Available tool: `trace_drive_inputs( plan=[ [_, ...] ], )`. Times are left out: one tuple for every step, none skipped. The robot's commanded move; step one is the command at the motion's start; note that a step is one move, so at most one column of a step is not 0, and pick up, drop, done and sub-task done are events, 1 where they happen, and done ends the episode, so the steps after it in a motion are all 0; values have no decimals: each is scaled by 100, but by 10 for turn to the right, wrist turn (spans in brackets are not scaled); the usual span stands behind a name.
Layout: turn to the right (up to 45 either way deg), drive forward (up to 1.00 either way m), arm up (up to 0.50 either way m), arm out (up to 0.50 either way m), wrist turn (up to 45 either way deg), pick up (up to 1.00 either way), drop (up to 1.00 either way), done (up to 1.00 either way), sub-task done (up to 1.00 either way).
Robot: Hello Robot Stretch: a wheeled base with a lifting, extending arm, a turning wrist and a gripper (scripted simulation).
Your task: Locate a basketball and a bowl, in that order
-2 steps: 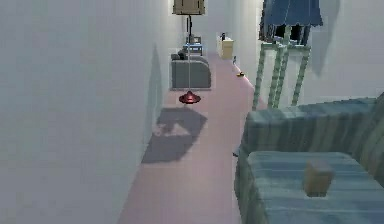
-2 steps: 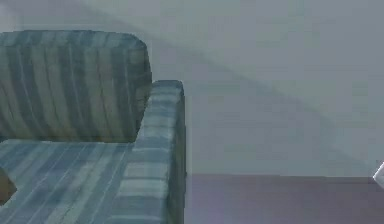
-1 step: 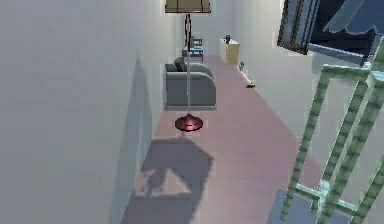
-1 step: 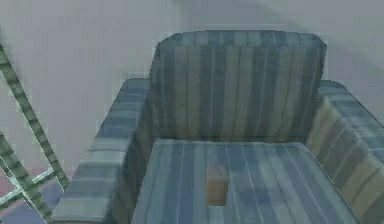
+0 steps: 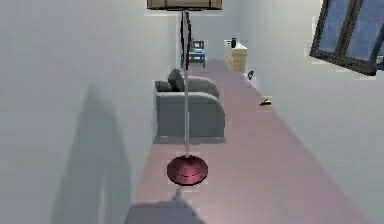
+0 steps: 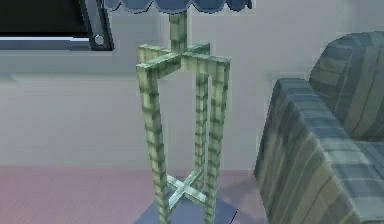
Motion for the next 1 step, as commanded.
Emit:
trace_drive_inputs(
  plan=[
    [90, 0, 0, 0, 0, 0, 0, 0, 0]
  ],
)
